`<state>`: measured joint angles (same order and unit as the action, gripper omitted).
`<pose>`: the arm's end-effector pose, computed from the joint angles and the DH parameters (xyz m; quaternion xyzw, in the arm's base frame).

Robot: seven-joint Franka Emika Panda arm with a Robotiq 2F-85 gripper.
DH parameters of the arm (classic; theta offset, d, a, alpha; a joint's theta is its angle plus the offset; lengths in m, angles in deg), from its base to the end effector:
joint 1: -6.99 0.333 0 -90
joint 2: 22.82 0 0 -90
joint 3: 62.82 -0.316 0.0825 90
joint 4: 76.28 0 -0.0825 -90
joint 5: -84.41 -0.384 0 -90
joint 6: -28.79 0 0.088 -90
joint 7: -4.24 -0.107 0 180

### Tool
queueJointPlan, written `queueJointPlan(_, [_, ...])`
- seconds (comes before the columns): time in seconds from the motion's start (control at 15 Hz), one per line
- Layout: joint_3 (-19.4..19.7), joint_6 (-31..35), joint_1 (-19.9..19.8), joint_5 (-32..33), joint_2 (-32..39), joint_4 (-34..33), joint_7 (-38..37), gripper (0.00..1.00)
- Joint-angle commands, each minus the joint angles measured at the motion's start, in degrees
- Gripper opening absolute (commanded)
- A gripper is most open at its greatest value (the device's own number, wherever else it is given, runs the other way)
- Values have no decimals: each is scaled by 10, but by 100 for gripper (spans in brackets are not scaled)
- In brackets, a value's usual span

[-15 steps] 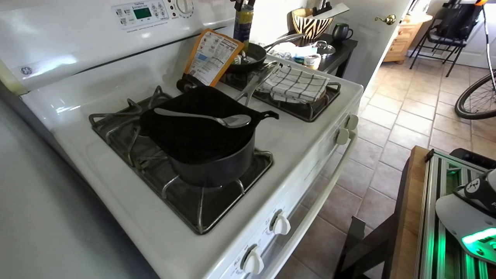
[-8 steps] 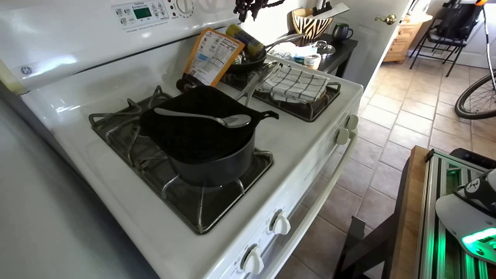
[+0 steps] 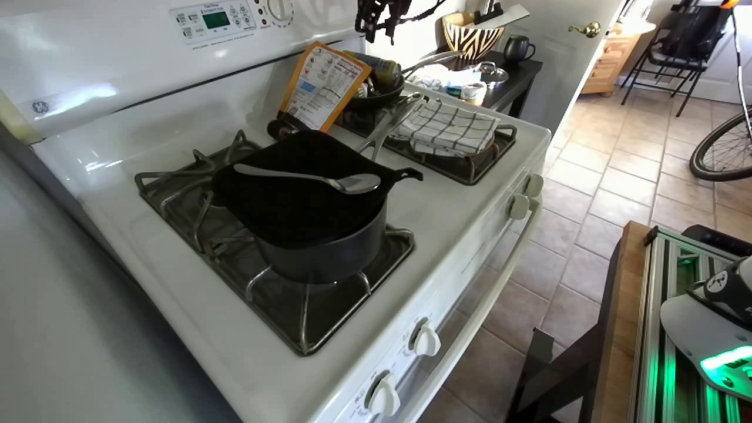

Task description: Pick up the yellow can and place it standing the right way up on the middle white surface of the stove

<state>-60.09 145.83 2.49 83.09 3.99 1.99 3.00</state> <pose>0.7119 -0.0823 0.4714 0.9918 -0.0739 0.1043 0.0051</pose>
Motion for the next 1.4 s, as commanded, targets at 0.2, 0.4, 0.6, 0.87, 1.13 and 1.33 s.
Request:
queueJointPlan(0.2, [-8, -22, -15, -11, -33, 44, 71, 100])
queueJointPlan(0.4, [-16, -18, -29, -35, -23, 59, 122, 100])
queueJointPlan(0.6, [-12, -10, -42, -52, -26, 82, 146, 100])
queueJointPlan(0.87, [-15, -1, -42, -55, -9, 60, 151, 100])
queueJointPlan(1.13, [-9, 63, -23, -9, 12, 52, 152, 100])
queueJointPlan(1.33, [-9, 88, -18, 14, 27, 47, 148, 100])
